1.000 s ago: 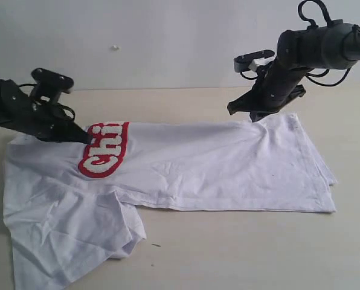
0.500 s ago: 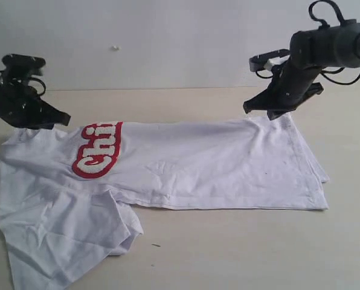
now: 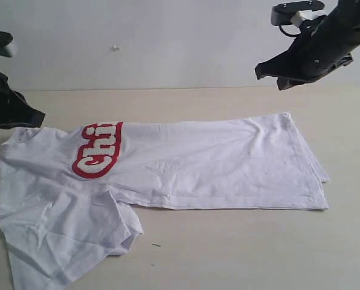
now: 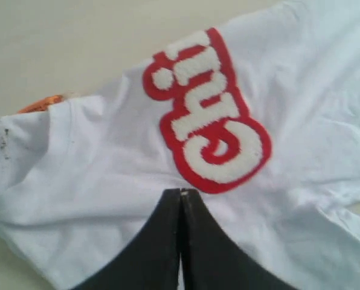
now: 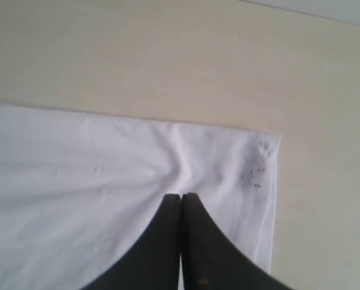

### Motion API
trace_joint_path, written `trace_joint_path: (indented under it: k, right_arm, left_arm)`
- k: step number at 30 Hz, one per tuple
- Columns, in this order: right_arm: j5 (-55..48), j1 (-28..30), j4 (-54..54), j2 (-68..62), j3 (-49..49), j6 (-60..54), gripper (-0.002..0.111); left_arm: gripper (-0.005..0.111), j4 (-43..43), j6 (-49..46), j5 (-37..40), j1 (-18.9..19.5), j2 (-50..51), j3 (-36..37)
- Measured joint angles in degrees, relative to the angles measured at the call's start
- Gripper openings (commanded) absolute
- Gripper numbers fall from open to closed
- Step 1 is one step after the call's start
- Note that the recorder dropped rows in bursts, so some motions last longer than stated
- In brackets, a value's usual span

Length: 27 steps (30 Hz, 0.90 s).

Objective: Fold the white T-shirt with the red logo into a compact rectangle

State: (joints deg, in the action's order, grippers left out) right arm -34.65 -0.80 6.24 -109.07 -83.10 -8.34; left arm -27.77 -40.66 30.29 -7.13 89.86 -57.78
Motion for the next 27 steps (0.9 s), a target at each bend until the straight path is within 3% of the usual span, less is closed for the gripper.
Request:
trace_joint_path:
  k: [11, 16, 19, 24, 27]
  right_arm:
    - [1.2, 0.0, 8.7, 9.0, 12.0, -5.3, 0.000]
    - [-0.3, 0.0, 10.1, 12.0, 15.6, -6.5, 0.000]
    - [-2.5, 0.0, 10.2, 12.6, 16.1, -6.9, 0.000]
    - [-5.6, 0.0, 10.3, 12.6, 16.1, -7.5, 0.000]
    - [-5.8, 0.0, 10.3, 12.6, 16.1, -7.5, 0.000]
  left_arm:
    - [0.000, -0.6, -0.9, 7.0, -8.6, -8.6, 10.9]
    - [0.001, 0.4, -0.9, 6.6, -15.0, -8.7, 14.0]
    - [0.013, 2.2, 1.6, 5.1, -19.6, -8.5, 14.9]
    - [0.055, 4.4, 4.7, 5.0, -24.7, -4.6, 15.1]
    - [0.057, 4.8, 5.8, 3.5, -28.3, -1.0, 15.1]
